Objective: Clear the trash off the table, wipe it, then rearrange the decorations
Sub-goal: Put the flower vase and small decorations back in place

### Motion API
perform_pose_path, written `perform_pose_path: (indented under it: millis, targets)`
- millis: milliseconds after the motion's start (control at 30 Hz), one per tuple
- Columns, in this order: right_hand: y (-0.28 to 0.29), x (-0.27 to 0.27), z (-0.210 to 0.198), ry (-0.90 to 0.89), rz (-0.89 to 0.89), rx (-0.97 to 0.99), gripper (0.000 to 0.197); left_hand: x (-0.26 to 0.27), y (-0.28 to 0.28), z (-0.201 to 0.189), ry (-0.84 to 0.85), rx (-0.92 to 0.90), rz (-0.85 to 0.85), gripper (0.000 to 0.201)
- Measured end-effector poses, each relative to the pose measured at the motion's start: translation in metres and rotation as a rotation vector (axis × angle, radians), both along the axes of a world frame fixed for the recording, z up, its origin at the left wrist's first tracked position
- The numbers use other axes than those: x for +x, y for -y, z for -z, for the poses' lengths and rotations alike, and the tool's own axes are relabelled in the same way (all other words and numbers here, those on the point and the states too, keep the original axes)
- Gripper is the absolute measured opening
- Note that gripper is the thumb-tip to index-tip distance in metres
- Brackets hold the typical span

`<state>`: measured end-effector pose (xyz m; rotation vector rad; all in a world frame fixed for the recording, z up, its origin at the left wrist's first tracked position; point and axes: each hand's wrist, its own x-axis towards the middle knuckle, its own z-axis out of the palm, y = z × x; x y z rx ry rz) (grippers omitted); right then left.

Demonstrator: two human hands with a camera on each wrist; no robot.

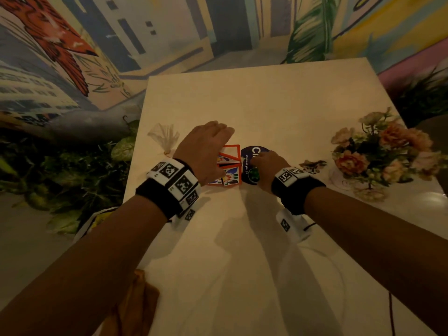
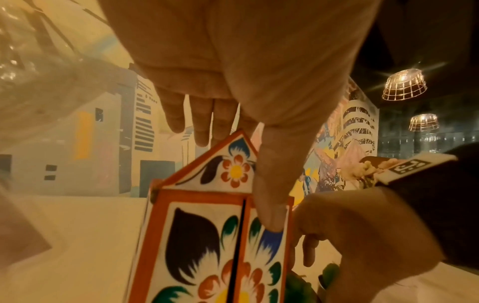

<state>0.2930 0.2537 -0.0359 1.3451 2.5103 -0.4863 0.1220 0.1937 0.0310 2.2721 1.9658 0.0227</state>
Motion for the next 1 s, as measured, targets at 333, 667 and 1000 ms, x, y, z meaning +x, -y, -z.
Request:
perform_pose_path:
  millis: [333, 667, 1000]
  targets:
    - [-0.005, -0.004, 0.006, -0.066, 0.018, -0.039, 0.04, -0.001, -0.014, 0.006, 0.065, -0.239, -0.097, 0.074]
    - [-0.009, -0.008, 0.009, -0.116, 0.059, -0.075, 0.036, -0.005, -0.023, 0.007, 0.107, -0.212, -0.135, 0.073]
    - [-0.003, -0.001, 0.008, -0.168, 0.083, -0.059, 0.057, -0.006, -0.023, 0.009, 0.098, -0.198, -0.131, 0.074]
